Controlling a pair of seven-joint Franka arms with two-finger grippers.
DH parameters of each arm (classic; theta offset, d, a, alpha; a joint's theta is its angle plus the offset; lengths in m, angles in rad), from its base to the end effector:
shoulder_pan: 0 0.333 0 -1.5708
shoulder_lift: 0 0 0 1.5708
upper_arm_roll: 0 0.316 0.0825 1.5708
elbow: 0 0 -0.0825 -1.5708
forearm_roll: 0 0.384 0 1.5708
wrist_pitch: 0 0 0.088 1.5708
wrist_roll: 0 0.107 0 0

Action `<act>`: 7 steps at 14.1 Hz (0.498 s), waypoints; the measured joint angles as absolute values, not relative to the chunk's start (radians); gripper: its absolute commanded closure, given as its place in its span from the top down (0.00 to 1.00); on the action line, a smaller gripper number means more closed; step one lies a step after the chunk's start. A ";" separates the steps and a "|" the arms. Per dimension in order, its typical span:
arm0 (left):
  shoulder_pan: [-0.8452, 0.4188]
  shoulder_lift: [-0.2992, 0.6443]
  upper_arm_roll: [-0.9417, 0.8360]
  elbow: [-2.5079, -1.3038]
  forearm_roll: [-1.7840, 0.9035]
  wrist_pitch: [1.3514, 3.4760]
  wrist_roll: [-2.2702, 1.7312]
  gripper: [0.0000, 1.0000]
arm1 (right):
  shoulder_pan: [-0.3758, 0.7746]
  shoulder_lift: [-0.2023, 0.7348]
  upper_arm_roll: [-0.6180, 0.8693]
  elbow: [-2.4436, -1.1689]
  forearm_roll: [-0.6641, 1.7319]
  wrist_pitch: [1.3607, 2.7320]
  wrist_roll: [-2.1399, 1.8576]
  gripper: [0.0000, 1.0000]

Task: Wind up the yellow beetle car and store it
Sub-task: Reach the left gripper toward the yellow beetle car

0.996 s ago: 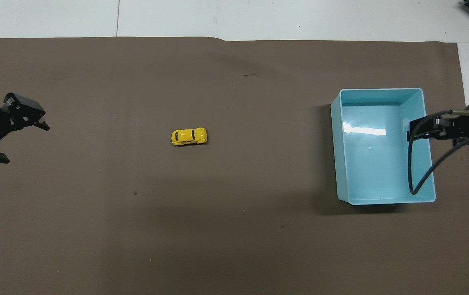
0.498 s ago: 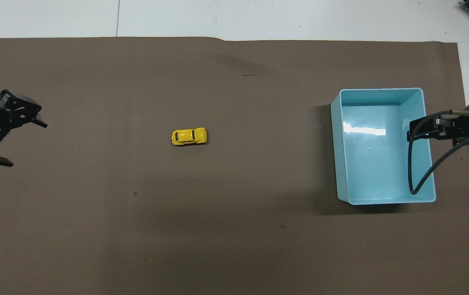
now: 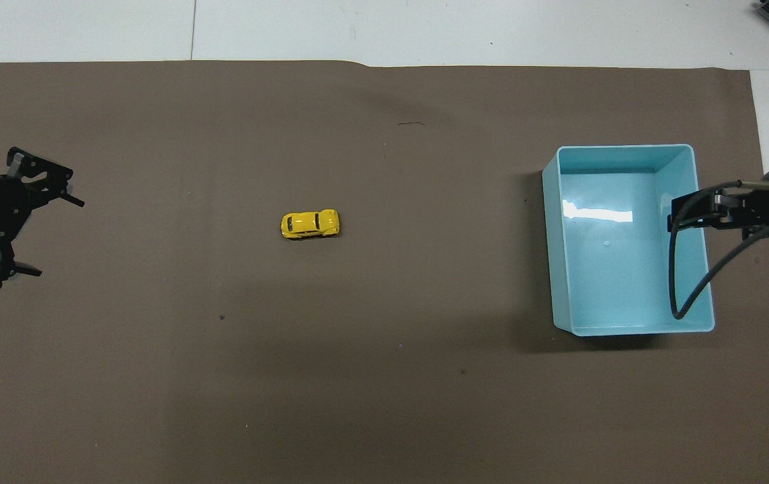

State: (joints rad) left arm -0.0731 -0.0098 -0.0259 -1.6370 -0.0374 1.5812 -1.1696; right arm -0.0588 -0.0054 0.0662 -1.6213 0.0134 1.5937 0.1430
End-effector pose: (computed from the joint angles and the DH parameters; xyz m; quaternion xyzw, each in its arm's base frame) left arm 0.5473 -0.0584 0.5997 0.8594 0.5104 -0.0295 0.0013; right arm 0.5537 0.0056 0.6056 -0.9976 0.0680 0.0116 0.0057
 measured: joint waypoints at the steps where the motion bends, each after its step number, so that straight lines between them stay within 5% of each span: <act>1: -0.076 -0.010 -0.030 -1.647 -0.037 1.596 -1.192 1.00 | -0.059 -0.005 0.066 -1.621 0.013 1.594 0.143 1.00; 7: -0.120 0.001 -0.038 -1.684 -0.037 1.697 -1.297 1.00 | -0.059 -0.005 0.066 -1.621 0.013 1.594 0.143 1.00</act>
